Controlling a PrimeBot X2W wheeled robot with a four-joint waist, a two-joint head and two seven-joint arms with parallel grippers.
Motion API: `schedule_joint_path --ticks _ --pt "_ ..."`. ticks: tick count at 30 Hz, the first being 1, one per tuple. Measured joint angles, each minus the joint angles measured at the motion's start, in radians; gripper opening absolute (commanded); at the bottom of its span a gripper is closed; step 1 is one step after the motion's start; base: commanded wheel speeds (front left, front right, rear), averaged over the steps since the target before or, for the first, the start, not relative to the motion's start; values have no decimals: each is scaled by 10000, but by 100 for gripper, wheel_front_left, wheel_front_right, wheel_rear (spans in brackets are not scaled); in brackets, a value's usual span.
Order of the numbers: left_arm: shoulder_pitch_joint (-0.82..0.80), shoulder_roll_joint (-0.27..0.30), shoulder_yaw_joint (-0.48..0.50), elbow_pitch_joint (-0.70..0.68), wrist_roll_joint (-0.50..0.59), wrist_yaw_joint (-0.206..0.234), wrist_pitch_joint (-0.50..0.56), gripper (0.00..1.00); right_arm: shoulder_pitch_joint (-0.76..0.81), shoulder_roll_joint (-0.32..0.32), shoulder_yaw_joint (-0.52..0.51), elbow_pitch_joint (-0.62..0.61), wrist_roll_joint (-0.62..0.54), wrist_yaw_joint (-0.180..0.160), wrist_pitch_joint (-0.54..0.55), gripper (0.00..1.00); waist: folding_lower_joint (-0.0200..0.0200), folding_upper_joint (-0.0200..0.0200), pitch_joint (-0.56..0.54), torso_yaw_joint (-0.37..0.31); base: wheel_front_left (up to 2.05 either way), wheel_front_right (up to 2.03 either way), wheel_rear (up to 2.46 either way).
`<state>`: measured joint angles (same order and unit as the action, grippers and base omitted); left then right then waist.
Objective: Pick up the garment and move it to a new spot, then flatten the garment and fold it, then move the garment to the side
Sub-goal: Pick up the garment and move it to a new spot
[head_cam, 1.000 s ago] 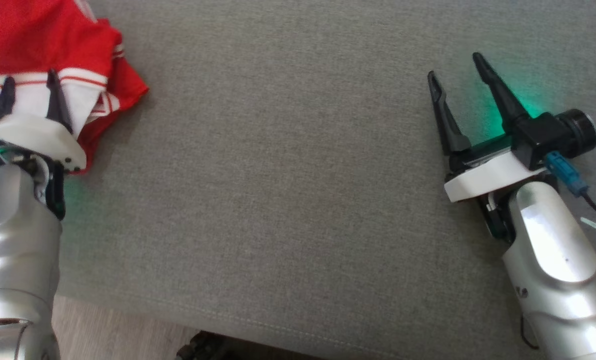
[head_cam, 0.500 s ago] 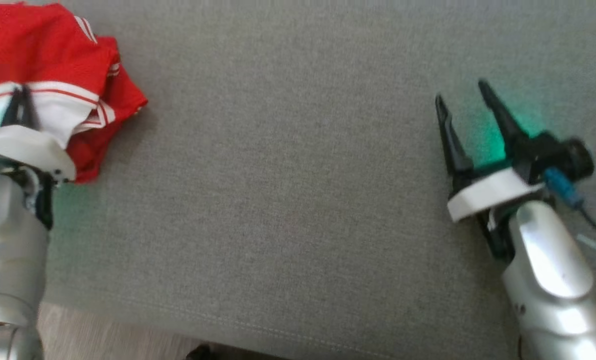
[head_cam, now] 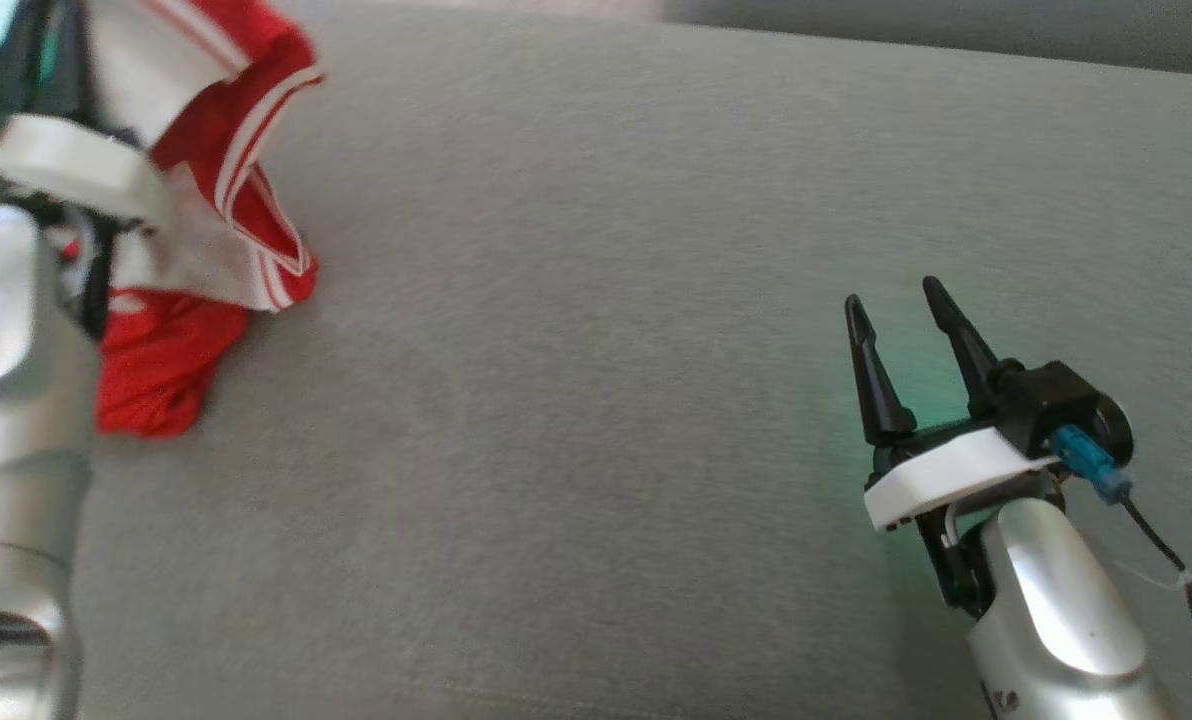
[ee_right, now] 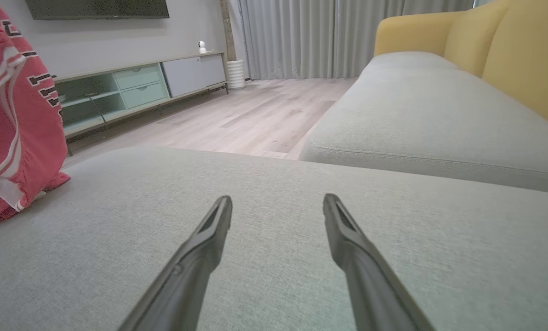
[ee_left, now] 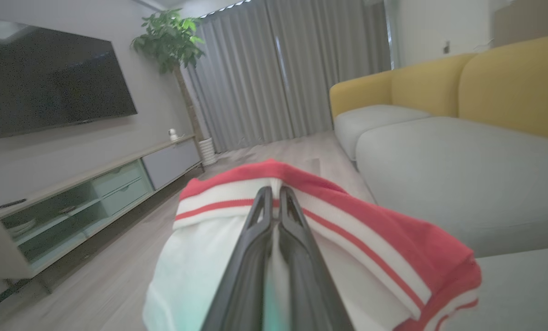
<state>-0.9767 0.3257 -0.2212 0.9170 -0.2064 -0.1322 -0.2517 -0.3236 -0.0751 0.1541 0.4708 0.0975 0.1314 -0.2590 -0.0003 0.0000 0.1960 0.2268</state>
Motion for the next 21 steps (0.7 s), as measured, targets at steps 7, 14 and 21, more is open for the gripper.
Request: schedule_joint_path --ticks 7,14,21 --pt "343 -861 -1120 -1605 -882 0 -50 0 126 61 79 -44 123 0 8 100 2 0 -395 -1392 0 0 0" --pt "686 -1925 -1772 -2332 -1593 0 -50 0 147 104 318 -86 228 0 10 100 3 0 -489 -3124 0 0 0" --pt "1385 -2748 -2054 -2525 -1893 0 -50 6 351 121 476 -130 627 0 10 100 3 0 -460 -4607 0 0 0"
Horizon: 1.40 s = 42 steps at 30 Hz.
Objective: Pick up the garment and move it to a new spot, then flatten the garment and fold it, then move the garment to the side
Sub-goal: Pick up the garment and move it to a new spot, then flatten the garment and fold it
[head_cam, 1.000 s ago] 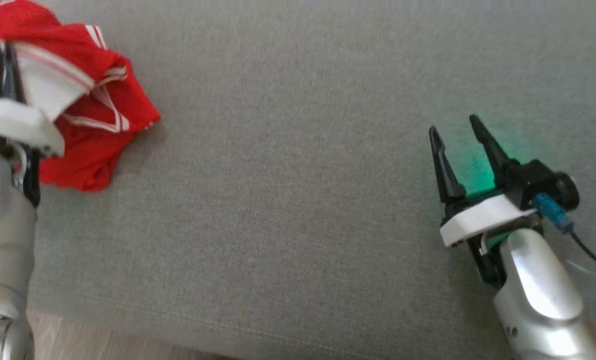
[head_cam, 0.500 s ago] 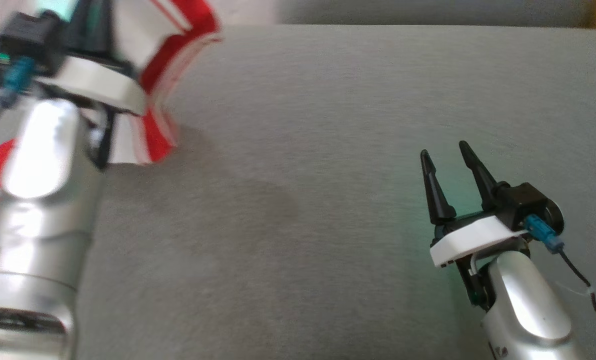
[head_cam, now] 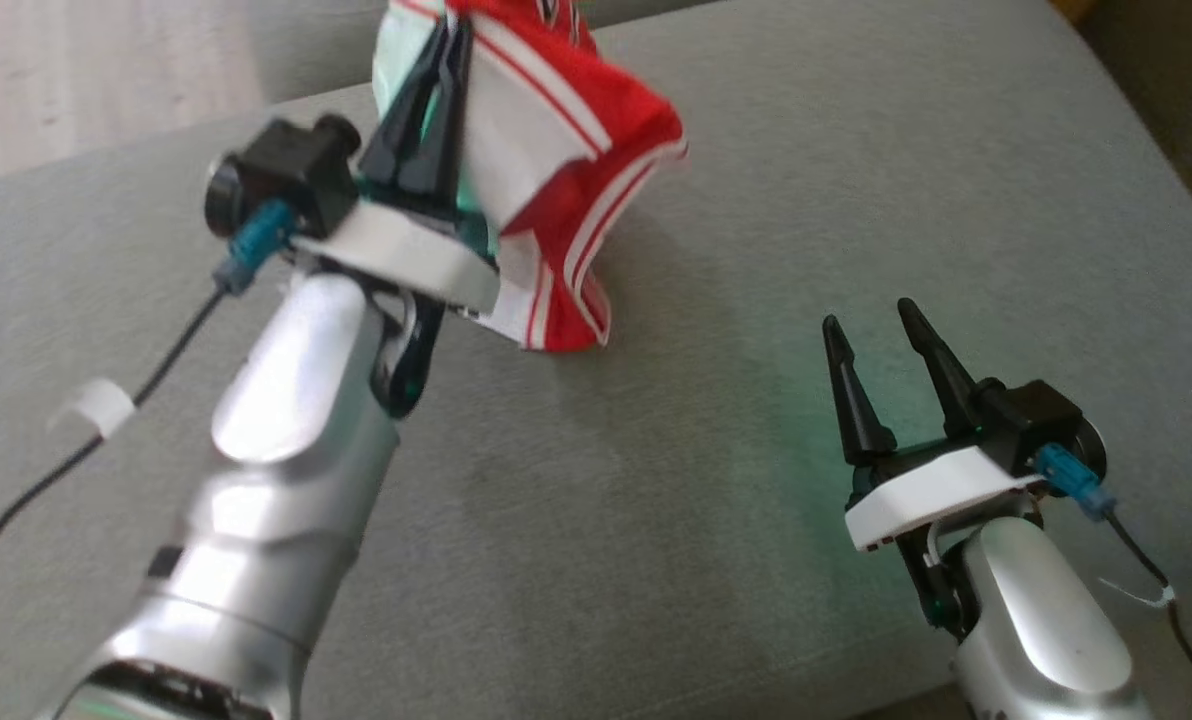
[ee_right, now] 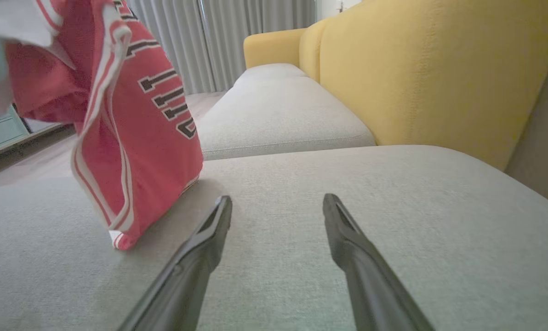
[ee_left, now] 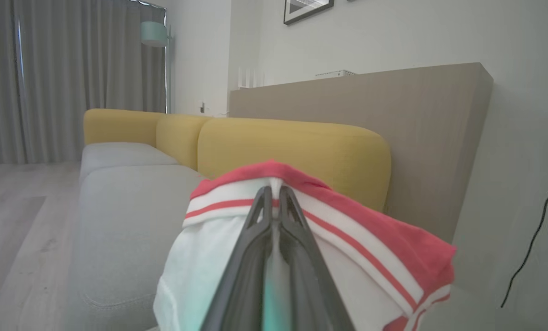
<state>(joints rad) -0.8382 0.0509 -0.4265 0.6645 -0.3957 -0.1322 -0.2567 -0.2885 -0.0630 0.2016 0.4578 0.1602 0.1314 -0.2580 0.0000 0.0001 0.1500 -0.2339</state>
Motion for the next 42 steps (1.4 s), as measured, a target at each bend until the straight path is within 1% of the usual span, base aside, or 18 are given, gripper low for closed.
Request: schedule_joint_path --ticks 1,2,4,8,9,11,16,18,20,25,26,30,33,36,42 --pt "129 -15 2 2 12 0 0 49 13 0 -6 -25 0 -2 0 100 0 0 13 -135 0 0 0" --pt "256 -27 4 2 17 0 0 100 22 2 -15 -31 2 0 0 100 1 0 31 -238 0 0 0" --pt "479 -69 42 0 132 0 0 100 51 4 -146 -38 2 0 0 100 1 0 64 -291 0 0 0" --pt "1118 -94 364 -81 466 35 0 100 153 27 -357 -56 2 0 0 100 1 0 20 21 0 0 0" --pt "1581 -59 652 -251 704 165 0 100 153 40 -529 -136 2 0 0 100 1 0 -36 248 0 0 0" --pt "2146 10 959 -401 938 253 0 100 155 42 -610 -151 0 0 0 100 1 0 -119 487 0 0 0" --pt "3968 209 1883 -984 1465 665 0 100 316 59 -857 -190 -21 0 0 100 0 0 -408 1108 0 0 0" --pt "4637 226 2272 -1185 1584 750 2 100 535 71 -924 -192 -38 0 0 100 0 0 -524 1370 0 0 0" --pt "5243 226 2708 -1375 1657 945 2 100 734 84 -988 -169 -44 0 0 100 0 0 -660 1613 0 0 0" --pt "6779 194 3361 -1845 2071 1060 2 100 1080 98 -1085 -86 -46 -2 0 100 -1 0 -1113 2029 0 0 0" --pt "6779 194 3361 -1845 2071 1060 2 100 1080 98 -1085 -86 -46 -2 0 100 -1 0 -1113 2029 0 0 0" --pt "7868 102 3718 -2268 2236 1147 2 100 1374 109 -1116 -52 -44 0 0 100 -1 0 -1341 2215 0 0 0" --pt "8396 33 3923 -2568 2401 1158 2 100 1412 121 -1118 -19 -46 0 0 100 -1 0 -1389 2203 0 0 0" --pt "8536 2 3962 -2788 2522 1235 2 100 1415 123 -1129 0 -48 -2 0 100 0 0 -1389 2149 0 0 0" --pt "8543 -10 4061 -2968 2665 1237 2 100 1474 123 -1131 40 -107 0 0 100 0 0 -1385 2072 0 0 0"
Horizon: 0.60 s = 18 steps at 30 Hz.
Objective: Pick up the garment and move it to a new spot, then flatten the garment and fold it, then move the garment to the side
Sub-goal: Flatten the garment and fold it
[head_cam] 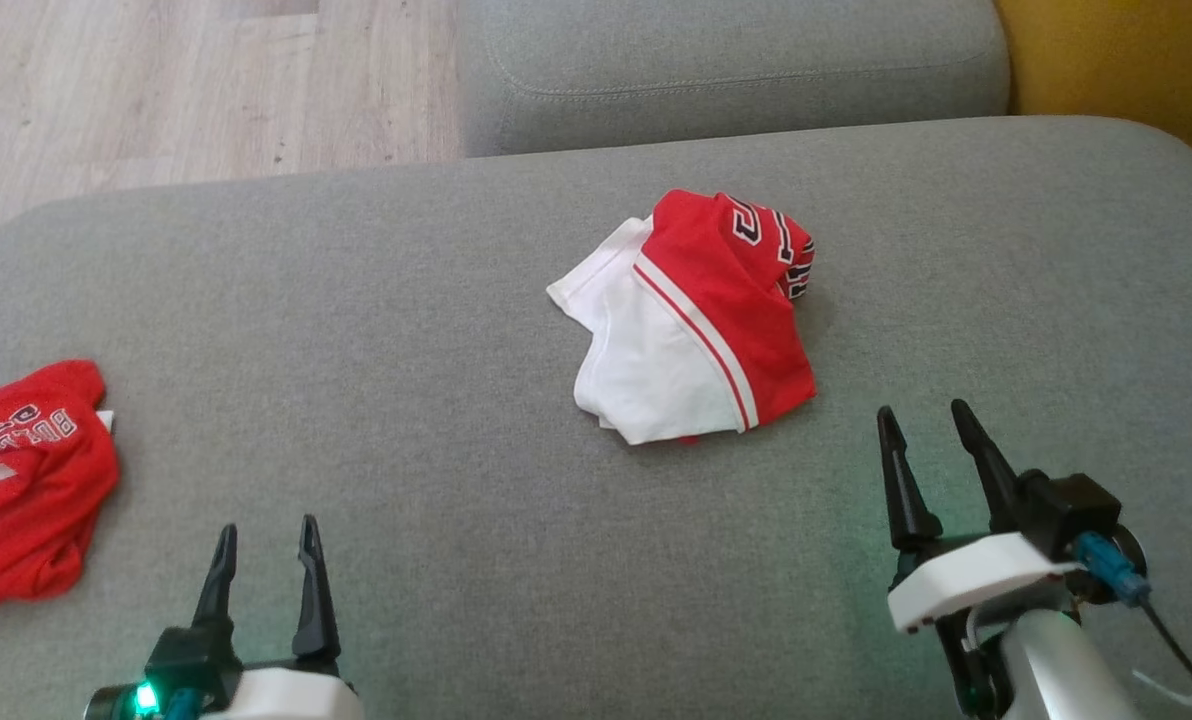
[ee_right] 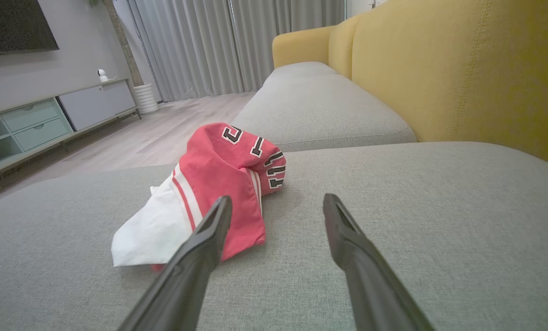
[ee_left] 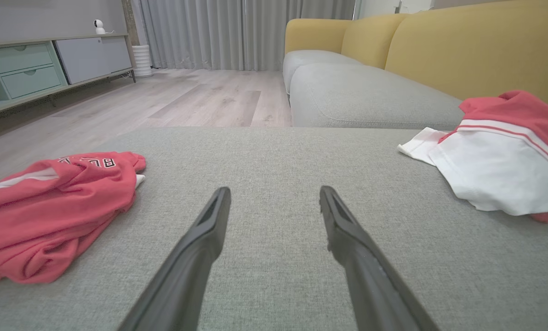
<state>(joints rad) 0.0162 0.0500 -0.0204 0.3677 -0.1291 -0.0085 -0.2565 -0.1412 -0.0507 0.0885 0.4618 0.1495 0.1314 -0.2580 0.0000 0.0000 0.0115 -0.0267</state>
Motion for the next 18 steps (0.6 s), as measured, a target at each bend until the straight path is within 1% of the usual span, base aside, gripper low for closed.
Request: schedule_joint_path --ticks 4,7,10,12,14,16,18 --pt "-1 -2 -88 6 -56 -6 0 100 98 0 284 6 -81 0 0 100 0 0 69 150 0 0 0" --pt "-64 -10 -372 19 -226 -10 0 100 29 -2 1024 17 -115 0 0 100 0 0 214 422 0 0 0" --pt "-235 -10 -771 81 -311 -15 0 100 -468 2 1850 301 -104 0 2 100 1 0 440 807 0 0 0" --pt "-411 -15 -1020 153 -313 -13 0 100 -1094 -2 2276 654 -167 0 2 100 1 0 608 1134 0 0 0" --pt "-583 -17 -1254 182 -401 -54 0 100 -1781 -4 2495 1129 -303 0 2 100 1 0 786 1492 0 0 0" --pt "-694 -19 -1446 203 -523 -82 0 100 -2382 -15 2562 1707 -554 0 2 100 2 0 975 1875 0 0 0" --pt "-758 -23 -1595 244 -633 -81 0 100 -2808 -29 2502 2533 -823 0 2 100 2 0 1163 2268 0 0 0"
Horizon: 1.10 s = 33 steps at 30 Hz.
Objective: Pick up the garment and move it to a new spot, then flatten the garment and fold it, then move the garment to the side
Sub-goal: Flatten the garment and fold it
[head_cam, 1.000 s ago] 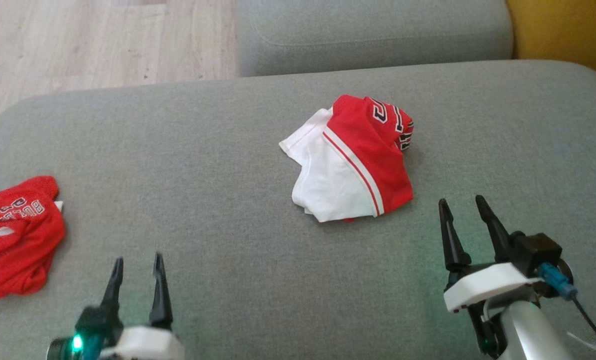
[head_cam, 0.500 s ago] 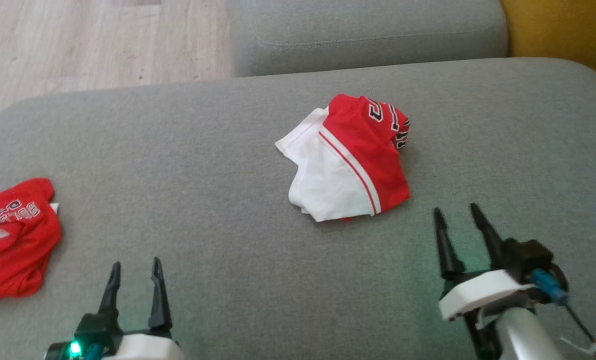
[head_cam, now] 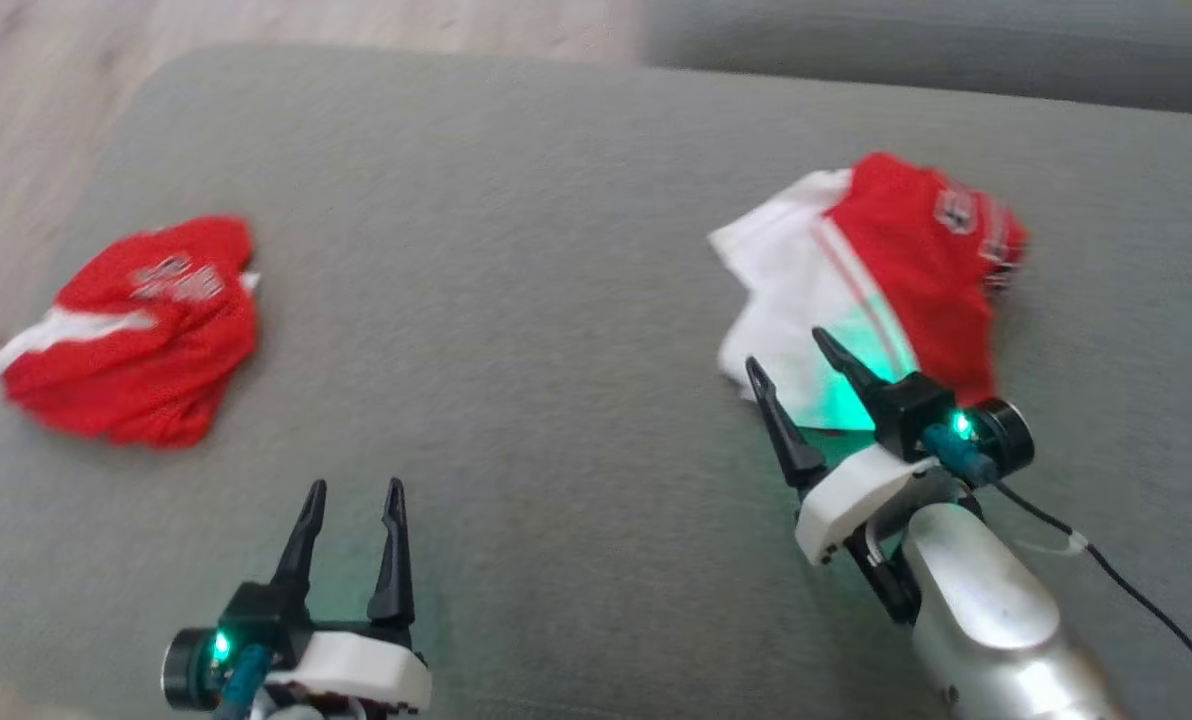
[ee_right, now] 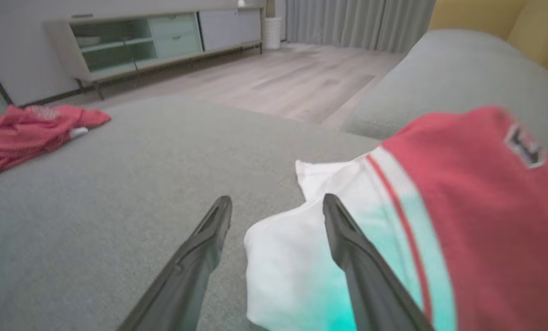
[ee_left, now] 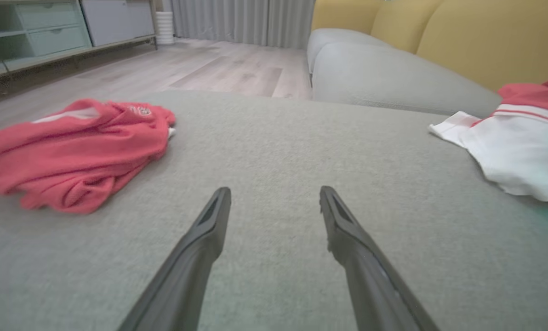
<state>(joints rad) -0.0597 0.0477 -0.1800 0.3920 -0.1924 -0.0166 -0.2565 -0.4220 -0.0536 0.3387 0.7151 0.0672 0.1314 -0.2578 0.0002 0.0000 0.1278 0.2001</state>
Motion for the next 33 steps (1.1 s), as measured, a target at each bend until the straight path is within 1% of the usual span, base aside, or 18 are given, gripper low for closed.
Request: schedule_joint_path --ticks 5,6,10,14,15,16,17,18,21,23,25,26,29,32,33 --pt "2 0 -280 198 -219 13 0 100 -373 -4 -293 1941 -523 0 17 100 0 0 455 819 0 0 0" --pt "0 0 -305 198 -284 77 0 100 -425 -12 -370 2197 -596 0 8 100 0 0 544 938 0 0 0" --pt "-7 0 -431 198 -297 79 0 100 -996 -15 -504 2736 -759 -2 -121 100 -1 0 845 1245 0 0 0" --pt "-68 -2 -516 157 -393 81 0 100 -1221 -10 -514 2882 -757 0 -138 100 -1 0 949 1256 0 0 0" --pt "-111 0 -545 153 -401 81 0 100 -1223 -2 -514 2880 -755 0 -138 84 -2 0 948 1227 0 0 0" --pt "-174 0 -575 151 -403 79 0 100 -1223 6 -518 2880 -744 0 -138 48 -2 0 949 1191 0 0 0" --pt "-231 0 -608 146 -403 79 0 100 -1224 12 -523 2876 -744 0 -138 9 -1 0 944 1155 0 0 0" --pt "-268 -2 -635 142 -403 79 0 100 -1223 10 -537 2872 -715 0 -138 0 -1 0 932 1116 0 0 0" --pt "-292 -2 -752 142 -456 79 0 100 -1174 -6 -583 2752 -510 0 -127 0 -1 0 880 1010 0 0 0" --pt "-292 -10 -771 155 -456 77 0 100 -987 -21 -535 2286 -261 0 -31 0 0 0 808 959 0 0 0" --pt "-291 -6 -777 159 -456 75 0 100 -646 -56 -313 1475 113 0 10 0 -1 0 710 924 0 0 0" --pt "-291 -6 -777 159 -456 75 0 100 -646 -56 -313 1475 113 0 10 0 -1 0 710 924 0 0 0" --pt "-290 -8 -796 203 -454 67 0 100 -448 -115 268 15 846 0 27 0 -1 0 518 902 0 0 0" --pt "-255 -6 -832 301 -453 58 0 100 -786 -115 878 -1235 1760 0 25 0 -2 0 271 928 0 0 0" --pt "-233 -6 -849 359 -447 -6 0 100 -1015 -134 1116 -1557 1948 0 25 0 -1 0 183 949 0 0 0"
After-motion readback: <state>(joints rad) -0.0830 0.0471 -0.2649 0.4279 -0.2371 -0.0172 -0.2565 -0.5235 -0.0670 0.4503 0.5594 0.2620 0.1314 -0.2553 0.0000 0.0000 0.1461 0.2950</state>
